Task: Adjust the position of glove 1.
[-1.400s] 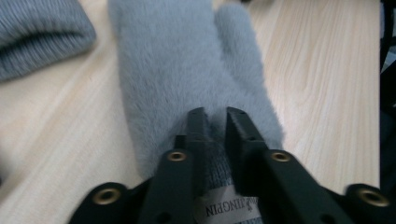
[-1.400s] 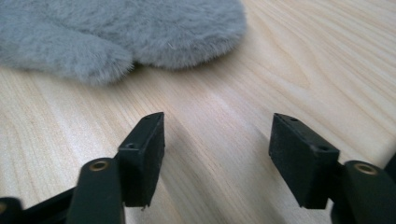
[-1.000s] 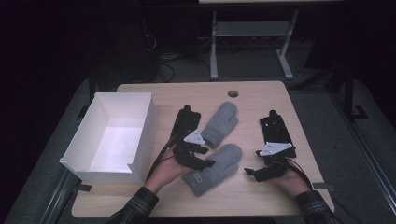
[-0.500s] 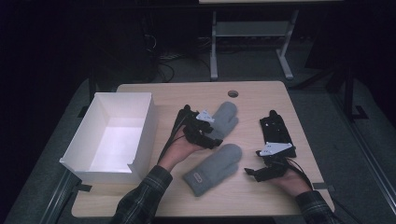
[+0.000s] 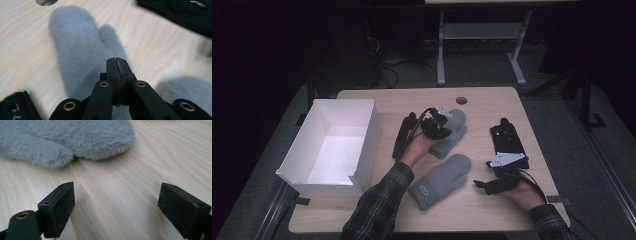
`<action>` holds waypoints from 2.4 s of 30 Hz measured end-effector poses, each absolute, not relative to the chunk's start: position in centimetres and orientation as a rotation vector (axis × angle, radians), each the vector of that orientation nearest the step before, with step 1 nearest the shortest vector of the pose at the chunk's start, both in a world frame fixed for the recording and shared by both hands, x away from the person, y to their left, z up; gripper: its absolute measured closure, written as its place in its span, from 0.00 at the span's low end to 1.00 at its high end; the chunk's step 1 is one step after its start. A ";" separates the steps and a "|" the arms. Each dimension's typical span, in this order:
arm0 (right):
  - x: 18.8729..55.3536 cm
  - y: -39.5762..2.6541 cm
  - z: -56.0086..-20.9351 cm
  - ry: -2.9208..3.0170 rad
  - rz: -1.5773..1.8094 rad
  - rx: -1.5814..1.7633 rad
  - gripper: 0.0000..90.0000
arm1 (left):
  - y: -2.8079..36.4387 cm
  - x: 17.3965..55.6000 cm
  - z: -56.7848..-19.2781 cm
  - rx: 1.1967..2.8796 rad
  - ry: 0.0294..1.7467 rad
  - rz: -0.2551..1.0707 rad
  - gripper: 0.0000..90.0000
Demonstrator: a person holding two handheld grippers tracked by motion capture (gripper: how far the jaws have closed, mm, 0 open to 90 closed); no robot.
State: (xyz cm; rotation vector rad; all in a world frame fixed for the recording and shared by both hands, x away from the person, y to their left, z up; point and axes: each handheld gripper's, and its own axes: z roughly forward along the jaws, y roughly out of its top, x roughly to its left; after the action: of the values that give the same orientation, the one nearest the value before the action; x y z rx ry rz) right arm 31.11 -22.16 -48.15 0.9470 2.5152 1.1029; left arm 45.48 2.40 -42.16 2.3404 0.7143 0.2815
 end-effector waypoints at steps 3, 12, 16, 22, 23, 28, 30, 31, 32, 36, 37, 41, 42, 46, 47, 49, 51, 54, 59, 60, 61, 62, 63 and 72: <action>31.1 -22.2 -48.2 2.516 1.101 0.942 0.15 | 2.1 46.5 -43.0 2.346 0.750 0.260 1.00; 31.1 -22.2 -48.2 2.517 1.102 0.943 0.15 | 1.5 46.5 -44.8 2.392 0.708 0.163 1.00; 31.1 -22.2 -48.2 2.517 1.102 0.943 0.15 | 1.5 45.8 -44.6 2.407 0.667 0.154 1.00; 31.1 -22.2 -48.2 2.519 1.101 0.945 0.15 | 2.0 44.9 -44.4 2.436 0.612 0.106 1.00; 31.1 -22.2 -48.2 2.519 1.102 0.945 0.15 | 2.1 44.7 -44.3 2.445 0.601 0.106 1.00; 31.1 -22.2 -48.2 2.519 1.102 0.945 0.15 | 2.8 44.0 -43.8 2.441 0.592 0.092 1.00; 31.1 -22.2 -48.2 2.519 1.101 0.945 0.15 | 3.2 44.1 -43.1 2.415 0.593 0.126 0.95; 31.1 -22.2 -48.1 2.519 1.102 0.947 0.15 | 3.1 44.2 -42.9 2.391 0.605 0.143 0.91; 31.1 -22.2 -48.1 2.518 1.101 0.947 0.15 | 3.1 44.2 -42.8 2.381 0.609 0.159 0.85; 31.1 -22.2 -48.2 2.518 1.100 0.946 0.15 | 2.5 44.6 -42.3 2.345 0.642 0.207 0.71; 31.2 -22.2 -48.2 2.517 1.099 0.941 0.15 | 2.2 44.7 -42.5 2.353 0.653 0.226 0.66; 31.1 -22.2 -48.2 2.517 1.102 0.944 0.15 | 1.7 45.1 -43.6 2.363 0.684 0.216 0.59; 31.2 -22.2 -48.2 2.517 1.101 0.940 0.15 | 1.7 45.2 -43.9 2.373 0.687 0.209 0.58; 31.1 -22.2 -48.2 2.517 1.102 0.944 0.15 | 1.7 45.6 -45.1 2.396 0.703 0.190 0.59; 31.1 -22.2 -48.2 2.518 1.102 0.946 0.15 | 1.7 45.7 -45.3 2.393 0.708 0.184 0.60; 31.1 -22.2 -48.2 2.518 1.102 0.947 0.15 | 1.7 45.8 -45.4 2.391 0.705 0.181 0.66; 31.1 -22.2 -48.2 2.518 1.101 0.946 0.15 | 1.8 45.8 -45.3 2.396 0.706 0.168 0.77; 31.1 -22.1 -48.2 2.518 1.102 0.947 0.15 | 1.9 45.8 -45.1 2.397 0.700 0.155 0.89; 31.1 -22.1 -48.2 2.517 1.101 0.947 0.15 | 2.7 46.2 -44.8 2.341 0.722 0.112 0.94; 31.1 -22.1 -48.2 2.518 1.102 0.948 0.15 | 2.8 46.2 -44.6 2.320 0.735 0.104 0.94; 31.1 -22.1 -48.1 2.518 1.102 0.948 0.15 | 3.0 46.2 -44.3 2.324 0.723 0.105 0.95; 31.1 -22.1 -48.2 2.518 1.102 0.948 0.15 | 3.1 46.2 -44.0 2.327 0.721 0.101 0.95; 31.1 -22.1 -48.1 2.518 1.102 0.949 0.15 | 3.2 46.1 -43.8 2.309 0.728 0.095 0.95; 31.1 -22.1 -48.1 2.518 1.104 0.951 0.15 | 4.8 45.4 -40.6 2.283 0.707 0.090 0.96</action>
State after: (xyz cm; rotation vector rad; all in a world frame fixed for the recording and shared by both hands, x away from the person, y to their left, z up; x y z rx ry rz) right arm 31.11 -22.13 -48.15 0.9510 2.5176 1.1036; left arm 45.42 4.81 -40.59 2.2834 0.7067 0.0902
